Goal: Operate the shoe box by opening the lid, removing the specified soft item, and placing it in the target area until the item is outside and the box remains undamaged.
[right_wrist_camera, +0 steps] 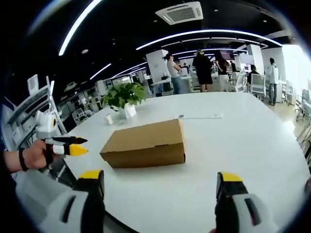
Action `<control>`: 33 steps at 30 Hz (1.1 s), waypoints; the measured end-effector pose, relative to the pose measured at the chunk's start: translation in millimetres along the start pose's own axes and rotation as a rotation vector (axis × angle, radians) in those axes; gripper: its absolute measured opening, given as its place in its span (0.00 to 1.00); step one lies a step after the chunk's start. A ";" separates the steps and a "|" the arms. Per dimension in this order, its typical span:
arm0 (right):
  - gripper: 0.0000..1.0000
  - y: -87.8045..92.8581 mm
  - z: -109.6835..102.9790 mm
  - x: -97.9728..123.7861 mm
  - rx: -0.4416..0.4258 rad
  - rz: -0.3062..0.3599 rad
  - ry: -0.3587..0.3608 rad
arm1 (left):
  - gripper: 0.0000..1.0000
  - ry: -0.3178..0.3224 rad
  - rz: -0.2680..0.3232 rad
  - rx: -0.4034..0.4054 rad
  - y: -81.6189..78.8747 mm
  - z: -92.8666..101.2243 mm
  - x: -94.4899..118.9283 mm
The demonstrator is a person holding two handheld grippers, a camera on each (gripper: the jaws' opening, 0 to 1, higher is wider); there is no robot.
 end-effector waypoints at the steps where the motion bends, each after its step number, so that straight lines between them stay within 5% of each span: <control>1: 0.96 0.2 -0.3 -0.3 -0.001 -0.002 -0.004 | 0.80 0.000 0.000 0.000 -0.1 0.0 0.0; 33: 0.95 2.6 -0.9 -0.9 -0.005 -0.016 -0.006 | 0.78 0.014 -0.008 0.009 0.5 3.5 1.3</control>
Point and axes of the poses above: the point that each gripper's makers call its tool centre point, and the gripper's own axes: x roughly backward along the fingers, z roughly to its right, y roughly out of its underside, the point moved 8 cm from there along x, roughly backward along the fingers, and after that the axes turned 4 degrees about -x, right-handed, at the moved point
